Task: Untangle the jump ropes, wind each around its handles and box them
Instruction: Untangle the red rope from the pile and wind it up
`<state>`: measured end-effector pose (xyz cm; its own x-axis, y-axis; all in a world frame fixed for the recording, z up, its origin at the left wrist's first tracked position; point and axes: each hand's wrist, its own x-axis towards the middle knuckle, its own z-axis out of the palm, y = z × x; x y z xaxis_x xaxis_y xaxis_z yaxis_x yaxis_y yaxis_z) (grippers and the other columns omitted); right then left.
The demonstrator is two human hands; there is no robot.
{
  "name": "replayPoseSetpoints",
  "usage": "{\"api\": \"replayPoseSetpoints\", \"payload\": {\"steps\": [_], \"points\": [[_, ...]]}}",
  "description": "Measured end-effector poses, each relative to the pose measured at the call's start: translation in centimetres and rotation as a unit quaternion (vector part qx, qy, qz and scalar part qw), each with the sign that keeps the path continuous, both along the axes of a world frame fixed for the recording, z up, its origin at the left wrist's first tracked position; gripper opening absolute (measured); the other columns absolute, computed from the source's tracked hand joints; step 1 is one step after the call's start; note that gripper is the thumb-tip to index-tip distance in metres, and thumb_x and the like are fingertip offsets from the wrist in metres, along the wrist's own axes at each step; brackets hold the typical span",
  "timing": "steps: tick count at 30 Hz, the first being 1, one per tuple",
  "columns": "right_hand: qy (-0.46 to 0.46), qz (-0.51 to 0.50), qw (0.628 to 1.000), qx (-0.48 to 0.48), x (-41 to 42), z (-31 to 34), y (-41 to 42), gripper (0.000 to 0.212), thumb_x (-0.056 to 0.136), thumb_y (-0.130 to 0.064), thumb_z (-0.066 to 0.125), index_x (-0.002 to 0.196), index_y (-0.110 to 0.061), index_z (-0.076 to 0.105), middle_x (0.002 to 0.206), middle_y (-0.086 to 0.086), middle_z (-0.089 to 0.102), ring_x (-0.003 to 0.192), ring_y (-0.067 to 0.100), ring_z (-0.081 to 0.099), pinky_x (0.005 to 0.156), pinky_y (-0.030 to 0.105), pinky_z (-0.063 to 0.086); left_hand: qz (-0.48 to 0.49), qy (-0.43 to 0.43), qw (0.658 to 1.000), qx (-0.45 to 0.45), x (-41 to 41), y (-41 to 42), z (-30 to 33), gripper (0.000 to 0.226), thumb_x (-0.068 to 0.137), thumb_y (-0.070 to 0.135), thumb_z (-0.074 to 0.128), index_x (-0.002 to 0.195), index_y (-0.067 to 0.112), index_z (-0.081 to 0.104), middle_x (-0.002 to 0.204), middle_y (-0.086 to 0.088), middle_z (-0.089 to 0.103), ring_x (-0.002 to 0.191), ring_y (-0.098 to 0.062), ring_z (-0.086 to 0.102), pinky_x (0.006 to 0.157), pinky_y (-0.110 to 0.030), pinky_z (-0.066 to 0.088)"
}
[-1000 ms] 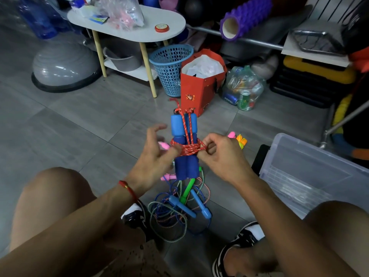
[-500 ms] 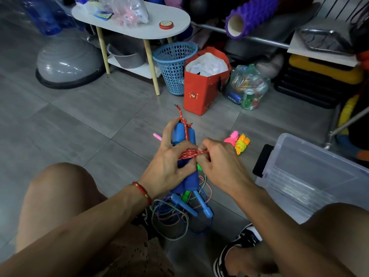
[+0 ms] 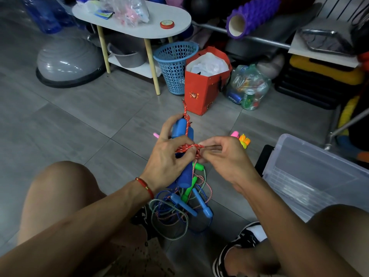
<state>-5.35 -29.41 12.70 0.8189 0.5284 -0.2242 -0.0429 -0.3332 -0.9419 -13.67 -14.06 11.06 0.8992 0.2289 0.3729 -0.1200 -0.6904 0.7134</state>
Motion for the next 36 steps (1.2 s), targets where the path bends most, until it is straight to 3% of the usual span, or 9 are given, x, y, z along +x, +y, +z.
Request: {"api": "replayPoseSetpoints", "payload": {"steps": [4,6,11,15,21,28,31,33,36], "points": [[0.096,0.008,0.993,0.074,0.5,0.1,-0.3,0.017,0.086,0.004,0.073,0.101,-0.004,0.070,0.090,0.015,0.076,0.081,0.031,0.076,0.082,0.040,0.063,0.010,-0.005,1.000,-0.012,-0.2,0.2,0.2,0.009,0.089,0.016,0.070,0.081,0.015,0.075,0.151,0.001,0.035,0.098,-0.010,0.059,0.084,-0.015,0.045],[0.081,0.015,0.993,0.089,0.3,0.0,-0.3,0.019,0.086,0.004,0.073,0.101,-0.006,0.065,0.090,0.015,0.075,0.081,0.031,0.076,0.082,0.043,0.062,0.012,0.000,1.000,-0.015,-0.1,0.5,0.1,0.010,0.088,0.013,0.070,0.080,0.016,0.074,0.150,0.002,0.036,0.099,-0.011,0.060,0.084,-0.017,0.045],[-0.178,0.031,0.984,0.005,-1.3,-0.9,0.4,0.017,0.090,0.001,0.068,0.089,-0.016,0.071,0.079,-0.005,0.073,0.073,0.009,0.073,0.073,0.036,0.063,0.030,0.001,1.000,-0.006,-0.1,0.6,0.0,0.013,0.088,0.012,0.070,0.076,0.017,0.072,0.150,0.002,0.036,0.099,-0.007,0.059,0.082,-0.011,0.043],[-0.254,0.016,0.967,-0.025,-1.7,-0.6,0.4,0.012,0.086,-0.007,0.073,0.098,-0.010,0.073,0.084,-0.007,0.074,0.075,0.003,0.071,0.074,0.025,0.061,0.041,-0.004,0.999,0.012,0.2,0.4,0.0,0.011,0.087,0.013,0.070,0.076,0.012,0.072,0.151,0.000,0.035,0.101,-0.006,0.059,0.082,-0.016,0.046],[-0.242,0.002,0.969,-0.044,-2.1,-0.4,0.6,0.017,0.086,-0.011,0.077,0.103,-0.011,0.076,0.091,-0.005,0.077,0.081,0.000,0.072,0.080,0.017,0.058,0.063,-0.025,0.997,0.030,0.3,0.0,0.1,0.012,0.086,0.012,0.070,0.074,0.010,0.071,0.152,-0.001,0.037,0.091,-0.006,0.059,0.080,-0.027,0.050],[-0.178,0.010,0.983,-0.036,-1.5,-1.1,0.8,0.004,0.086,-0.011,0.077,0.084,-0.013,0.074,0.075,-0.007,0.073,0.067,0.000,0.070,0.066,0.017,0.058,0.029,-0.024,0.995,0.091,0.2,0.0,-0.3,0.014,0.091,0.017,0.066,0.078,0.011,0.068,0.155,0.001,0.032,0.108,-0.016,0.057,0.089,-0.044,0.050],[-0.217,0.014,0.973,-0.073,-1.3,-1.2,1.1,0.011,0.089,-0.020,0.071,0.083,-0.013,0.065,0.070,-0.005,0.069,0.059,0.005,0.065,0.057,0.023,0.056,0.024,-0.015,0.998,0.056,0.2,-0.1,-0.3,0.007,0.095,0.016,0.063,0.097,0.014,0.070,0.156,-0.002,0.029,0.117,-0.011,0.052,0.096,-0.035,0.048],[-0.242,0.023,0.964,-0.107,-1.2,-1.0,1.2,0.014,0.090,-0.023,0.065,0.081,-0.014,0.059,0.066,-0.002,0.064,0.055,0.011,0.059,0.050,0.027,0.049,0.019,-0.011,0.999,0.036,0.2,-0.2,-0.2,0.017,0.098,0.015,0.060,0.112,0.020,0.067,0.155,-0.004,0.029,0.116,-0.014,0.054,0.096,-0.032,0.048],[-0.126,-0.009,0.990,-0.069,-1.2,-1.0,1.3,0.028,0.088,-0.030,0.056,0.075,-0.005,0.058,0.065,0.008,0.061,0.059,0.015,0.054,0.057,0.034,0.047,0.023,-0.020,0.999,0.038,0.0,-0.3,-0.1,0.020,0.096,0.007,0.060,0.108,0.018,0.072,0.154,-0.010,0.029,0.125,-0.014,0.049,0.100,-0.022,0.042]]}}
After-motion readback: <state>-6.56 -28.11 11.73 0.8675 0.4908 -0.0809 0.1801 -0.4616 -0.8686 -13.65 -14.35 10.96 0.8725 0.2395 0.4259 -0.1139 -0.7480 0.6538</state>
